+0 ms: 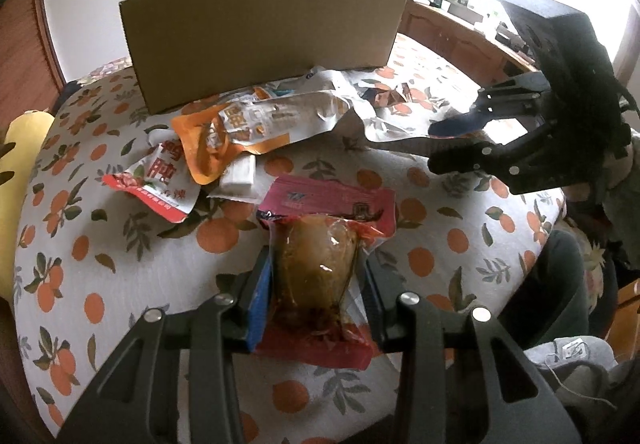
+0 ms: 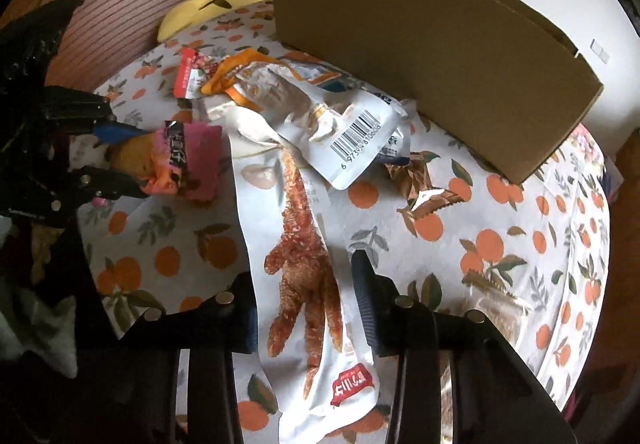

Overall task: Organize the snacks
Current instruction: 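Close the left tool on the sausage pack while the right tool grasps the chicken-feet pack, then lift both held packs and carry them over the cardboard box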

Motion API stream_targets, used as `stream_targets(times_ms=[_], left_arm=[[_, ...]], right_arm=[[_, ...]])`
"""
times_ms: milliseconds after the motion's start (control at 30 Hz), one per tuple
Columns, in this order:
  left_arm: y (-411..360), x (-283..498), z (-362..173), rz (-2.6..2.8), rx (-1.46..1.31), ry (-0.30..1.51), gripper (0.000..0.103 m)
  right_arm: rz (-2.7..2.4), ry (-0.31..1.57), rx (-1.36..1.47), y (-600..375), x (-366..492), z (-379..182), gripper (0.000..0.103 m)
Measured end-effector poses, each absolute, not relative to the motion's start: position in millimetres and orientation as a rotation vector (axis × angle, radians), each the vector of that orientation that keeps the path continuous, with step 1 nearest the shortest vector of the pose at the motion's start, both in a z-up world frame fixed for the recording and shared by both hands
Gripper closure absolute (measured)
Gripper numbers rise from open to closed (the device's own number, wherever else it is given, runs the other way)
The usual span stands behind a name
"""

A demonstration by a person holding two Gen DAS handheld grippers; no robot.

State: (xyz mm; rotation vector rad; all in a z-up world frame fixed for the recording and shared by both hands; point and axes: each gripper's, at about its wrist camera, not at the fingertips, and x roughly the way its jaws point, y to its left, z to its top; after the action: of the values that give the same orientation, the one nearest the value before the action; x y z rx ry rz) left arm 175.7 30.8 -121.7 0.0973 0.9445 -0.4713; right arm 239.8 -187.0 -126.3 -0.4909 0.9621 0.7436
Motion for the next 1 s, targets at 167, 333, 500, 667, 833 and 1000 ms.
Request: stream_targets(times_ms=[167,333,500,667,833,1000], left_arm=[[36,172,-112,-0.464,0.074,0.916,0.064],[36,168,-98,-0.458,0.076,0.878,0.064],[38,174,-79,-0.434,0.069,0.832,0.063],[43,188,-58,-0.409,0.058,0.776,0.063],[44,210,-39,-0.393,0.054,0.719,0.063],[42,236,-22,-0.394,0.051,0.682,0.063]], right_arm=[[0.741,0.95,-0.474,-192,229,-118,0.066],[0.751,0.92,-0.445,-197,219,-106,0.066],[0.743,0.874,-0.413,-206,214,-89,0.066],[0.714,0.815,-0.359,-215,222,-66,0.065],[0.701,0.764,-0.319,-222,238,-45,0.065],[0.689,0.724,-0.304,-221,261,-27,0.065]])
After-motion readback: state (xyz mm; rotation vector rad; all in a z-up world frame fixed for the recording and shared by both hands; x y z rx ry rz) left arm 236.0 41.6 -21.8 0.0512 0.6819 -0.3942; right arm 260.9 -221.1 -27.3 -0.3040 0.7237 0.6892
